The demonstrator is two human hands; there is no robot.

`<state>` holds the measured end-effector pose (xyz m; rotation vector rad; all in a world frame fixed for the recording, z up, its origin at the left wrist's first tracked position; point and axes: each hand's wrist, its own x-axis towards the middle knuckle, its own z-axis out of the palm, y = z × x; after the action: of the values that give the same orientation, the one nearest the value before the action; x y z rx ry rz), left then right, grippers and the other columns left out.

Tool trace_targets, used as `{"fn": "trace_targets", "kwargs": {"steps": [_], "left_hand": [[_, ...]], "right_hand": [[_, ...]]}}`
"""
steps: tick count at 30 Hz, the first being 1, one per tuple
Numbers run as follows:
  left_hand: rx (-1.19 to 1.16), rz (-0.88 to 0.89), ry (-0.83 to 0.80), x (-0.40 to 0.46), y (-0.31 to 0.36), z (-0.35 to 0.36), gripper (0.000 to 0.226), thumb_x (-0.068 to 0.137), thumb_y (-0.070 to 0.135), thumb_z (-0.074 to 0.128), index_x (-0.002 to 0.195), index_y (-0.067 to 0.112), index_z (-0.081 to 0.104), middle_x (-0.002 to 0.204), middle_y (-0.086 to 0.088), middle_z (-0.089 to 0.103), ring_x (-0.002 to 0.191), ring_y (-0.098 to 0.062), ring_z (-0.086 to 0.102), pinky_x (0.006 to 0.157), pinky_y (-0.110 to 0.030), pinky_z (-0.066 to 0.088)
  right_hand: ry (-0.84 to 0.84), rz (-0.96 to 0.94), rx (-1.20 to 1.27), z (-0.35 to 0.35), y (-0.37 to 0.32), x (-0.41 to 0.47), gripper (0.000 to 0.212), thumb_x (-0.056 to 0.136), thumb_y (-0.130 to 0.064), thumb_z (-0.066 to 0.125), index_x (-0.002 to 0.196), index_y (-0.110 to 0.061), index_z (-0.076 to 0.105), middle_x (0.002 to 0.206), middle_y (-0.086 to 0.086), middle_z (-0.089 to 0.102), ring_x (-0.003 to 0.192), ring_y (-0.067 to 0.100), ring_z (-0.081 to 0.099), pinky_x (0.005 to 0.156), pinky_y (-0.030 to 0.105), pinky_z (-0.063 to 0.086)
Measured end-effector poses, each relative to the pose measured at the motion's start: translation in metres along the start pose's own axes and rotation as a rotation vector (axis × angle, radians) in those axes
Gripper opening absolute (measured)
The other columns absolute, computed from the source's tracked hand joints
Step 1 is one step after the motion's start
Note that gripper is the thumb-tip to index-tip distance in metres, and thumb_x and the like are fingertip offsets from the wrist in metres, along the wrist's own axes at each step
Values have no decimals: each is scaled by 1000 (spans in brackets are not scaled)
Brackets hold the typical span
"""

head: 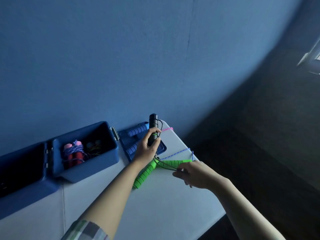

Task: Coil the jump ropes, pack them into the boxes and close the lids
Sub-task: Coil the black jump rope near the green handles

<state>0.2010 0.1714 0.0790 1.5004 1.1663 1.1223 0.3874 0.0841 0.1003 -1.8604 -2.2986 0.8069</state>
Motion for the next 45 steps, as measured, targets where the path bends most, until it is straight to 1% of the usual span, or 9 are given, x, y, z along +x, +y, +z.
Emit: {"fn": "trace_targets", "kwargs": {"steps": [7, 10, 15, 21, 26, 31, 35, 40, 45], "left_hand": [[222, 109, 80, -7, -9, -44, 32, 91, 8, 56, 96, 39, 57, 64, 10, 47, 53, -14, 43, 52, -31, 46], [254, 125, 96, -7, -11, -58, 24, 86, 21, 54, 98, 41, 57, 63, 10, 44, 54, -14, 43, 56, -38, 50], [306, 164, 117, -11, -19, -76, 29, 88, 11, 57, 100, 38, 57, 64, 7, 45, 51, -7, 41, 54, -23, 41], [351, 207, 87, -16, -23, -83, 23, 84, 18, 56, 101, 34, 56, 70, -2, 52, 56, -7, 44, 56, -20, 40], [428, 230, 58, -13, -26, -83, 22, 85, 21, 55, 102, 35, 56, 73, 2, 52, 61, -8, 45, 60, -19, 40], [465, 194, 43, -16, -36, -91, 21, 85, 30, 53, 103, 39, 55, 80, -4, 56, 64, -8, 47, 63, -18, 41], [521, 202, 26, -17, -36, -94, 23, 84, 37, 52, 107, 41, 54, 86, -9, 55, 67, -12, 50, 65, -18, 42], [568, 248, -38, -21, -29, -96, 27, 87, 31, 54, 111, 43, 52, 86, 2, 48, 72, -9, 49, 72, -21, 44], [722, 267, -205, -31, -32, -97, 28, 91, 47, 49, 118, 51, 50, 95, 10, 43, 78, -5, 52, 79, -19, 43]], "right_hand": [[31, -134, -62, -7, -20, 6, 29, 91, -49, 50, 85, -23, 62, 73, -6, 59, 69, 12, 53, 65, 29, 47], [13, -141, 203, -7, -19, 13, 23, 97, -28, 47, 89, -16, 66, 69, -5, 65, 52, 3, 50, 57, 18, 41], [-20, -90, 647, 1, -18, 17, 20, 99, -20, 45, 109, -25, 62, 76, -3, 69, 54, 11, 44, 53, 17, 37], [211, -315, 238, 7, -19, 19, 20, 96, -13, 49, 83, -16, 65, 59, -19, 52, 57, -1, 46, 58, 15, 35], [204, -392, 28, 8, -28, 15, 33, 91, -48, 47, 107, -26, 66, 87, -12, 66, 73, 6, 56, 66, 21, 46], [142, -302, -57, -4, -15, 25, 14, 88, -7, 46, 87, -14, 58, 68, -11, 51, 59, 10, 47, 60, 24, 40], [170, -287, -56, 0, -12, 28, 20, 83, 5, 46, 86, -13, 56, 74, -4, 56, 56, 8, 46, 55, 23, 38], [310, -396, -286, 1, -20, 24, 26, 91, -34, 42, 104, -32, 64, 80, -12, 60, 62, 14, 50, 43, 18, 32], [167, -351, -299, -8, -15, 27, 32, 96, -44, 38, 93, -24, 63, 87, -8, 63, 75, 13, 56, 66, 30, 46]]}}
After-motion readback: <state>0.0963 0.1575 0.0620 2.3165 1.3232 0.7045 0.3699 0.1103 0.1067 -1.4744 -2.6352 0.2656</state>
